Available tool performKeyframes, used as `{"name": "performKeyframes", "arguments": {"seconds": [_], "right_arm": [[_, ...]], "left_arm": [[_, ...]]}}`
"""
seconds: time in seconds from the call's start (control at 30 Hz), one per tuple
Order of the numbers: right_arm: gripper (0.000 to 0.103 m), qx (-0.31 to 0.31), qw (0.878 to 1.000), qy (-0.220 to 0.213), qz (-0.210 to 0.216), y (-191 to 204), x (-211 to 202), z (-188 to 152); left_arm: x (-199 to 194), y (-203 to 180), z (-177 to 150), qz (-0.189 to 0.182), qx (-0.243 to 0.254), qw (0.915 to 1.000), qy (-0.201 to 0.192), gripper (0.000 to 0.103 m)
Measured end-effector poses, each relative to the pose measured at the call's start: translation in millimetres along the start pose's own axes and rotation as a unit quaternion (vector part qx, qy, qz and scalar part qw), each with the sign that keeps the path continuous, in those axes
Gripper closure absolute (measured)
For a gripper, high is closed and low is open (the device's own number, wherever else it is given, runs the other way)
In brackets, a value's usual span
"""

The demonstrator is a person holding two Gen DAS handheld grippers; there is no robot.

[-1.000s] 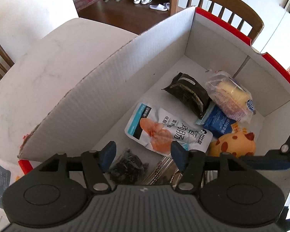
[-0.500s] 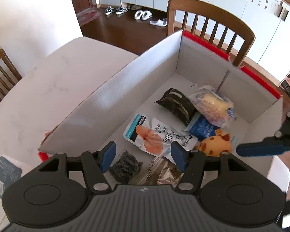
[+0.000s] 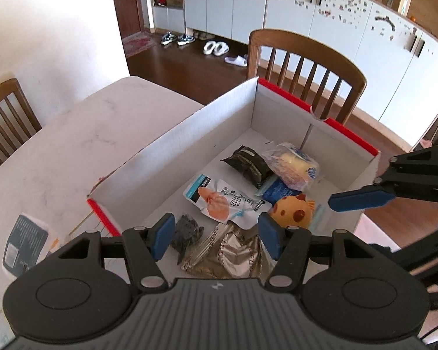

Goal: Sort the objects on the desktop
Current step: 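Move both tools back from the box toward the table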

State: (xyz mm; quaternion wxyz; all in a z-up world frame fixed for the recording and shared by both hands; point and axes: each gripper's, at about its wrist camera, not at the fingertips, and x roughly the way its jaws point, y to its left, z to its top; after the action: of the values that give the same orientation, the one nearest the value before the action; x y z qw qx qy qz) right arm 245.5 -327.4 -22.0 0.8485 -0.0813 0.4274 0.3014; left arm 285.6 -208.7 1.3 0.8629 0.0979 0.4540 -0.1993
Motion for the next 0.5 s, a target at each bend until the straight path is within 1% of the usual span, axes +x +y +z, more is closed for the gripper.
{"name": "performKeyframes", "arguments": {"seconds": [0.37,0.47,0.5], "right_arm": [[0.052,-0.003,1.000,-0.013,-0.005,3.8,-13.5,-2.1],[0.046,-0.005,1.000,-0.018,-0.007,6.1,-15.1,-2.6],[0.043,-0.006,1.000,-0.019,-0.006,6.6,-15.0,-2.6]], "left_arm": [[-39.5,0.1,-21.8,-0.003,-0.022,0.9991,-0.038,0.041],[-50.2,-1.5,-29.7,-0.007,-0.029,0.9984,-0.048,0.041],[-54.7,-2.4,-34.2,-0.007,-0.031,0.9981,-0.052,0.041]]}}
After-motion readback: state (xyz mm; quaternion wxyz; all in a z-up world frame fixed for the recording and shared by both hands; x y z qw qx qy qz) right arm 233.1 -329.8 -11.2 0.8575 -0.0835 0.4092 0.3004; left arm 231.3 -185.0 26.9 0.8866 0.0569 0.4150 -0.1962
